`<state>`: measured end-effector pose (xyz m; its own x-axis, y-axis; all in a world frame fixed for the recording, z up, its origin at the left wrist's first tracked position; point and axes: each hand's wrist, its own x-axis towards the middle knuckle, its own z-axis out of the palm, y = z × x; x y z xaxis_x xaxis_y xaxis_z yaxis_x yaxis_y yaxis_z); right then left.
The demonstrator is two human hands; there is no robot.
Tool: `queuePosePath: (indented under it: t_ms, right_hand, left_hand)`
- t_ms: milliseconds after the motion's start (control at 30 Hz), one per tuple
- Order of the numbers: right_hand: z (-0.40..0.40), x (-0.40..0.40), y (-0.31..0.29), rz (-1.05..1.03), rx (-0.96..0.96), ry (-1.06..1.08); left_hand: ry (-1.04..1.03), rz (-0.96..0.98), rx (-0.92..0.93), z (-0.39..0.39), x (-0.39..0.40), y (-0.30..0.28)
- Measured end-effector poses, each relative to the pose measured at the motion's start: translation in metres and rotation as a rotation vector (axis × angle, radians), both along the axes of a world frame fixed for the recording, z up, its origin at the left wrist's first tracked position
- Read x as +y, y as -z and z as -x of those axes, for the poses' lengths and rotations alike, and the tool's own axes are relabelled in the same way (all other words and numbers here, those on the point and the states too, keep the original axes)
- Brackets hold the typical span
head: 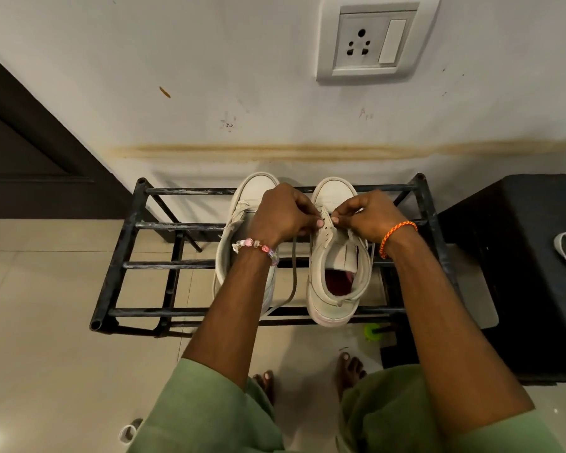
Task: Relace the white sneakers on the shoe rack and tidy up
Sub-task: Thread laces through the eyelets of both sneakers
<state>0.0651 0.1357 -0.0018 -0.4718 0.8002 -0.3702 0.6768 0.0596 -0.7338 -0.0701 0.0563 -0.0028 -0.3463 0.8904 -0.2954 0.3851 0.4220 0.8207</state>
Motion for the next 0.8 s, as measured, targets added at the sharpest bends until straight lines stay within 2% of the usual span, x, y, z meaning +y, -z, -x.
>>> queuePosePath:
  t_ms: [167,533,700,800]
  right_hand:
    - [0.003,-0.005,0.002,0.114,0.073,0.118]
    - [-0.002,-0.003,-0.004,0.132,0.103,0.041]
    - [-0.009,0.000,-0.008,0.020,0.175,0.120]
    - [-0.016,0.002,-0.017,0.006,0.075,0.109]
  left_hand:
    - [-0.012,0.013,-0.035,0.003,0.000,0.001]
    - [0.051,0.040,0.064,0.001,0.005,-0.004]
    - [0.020,0.094,-0.099,0.005,0.005,-0.010]
    - [0.025,0.080,-0.049,0.009,0.005,-0.011]
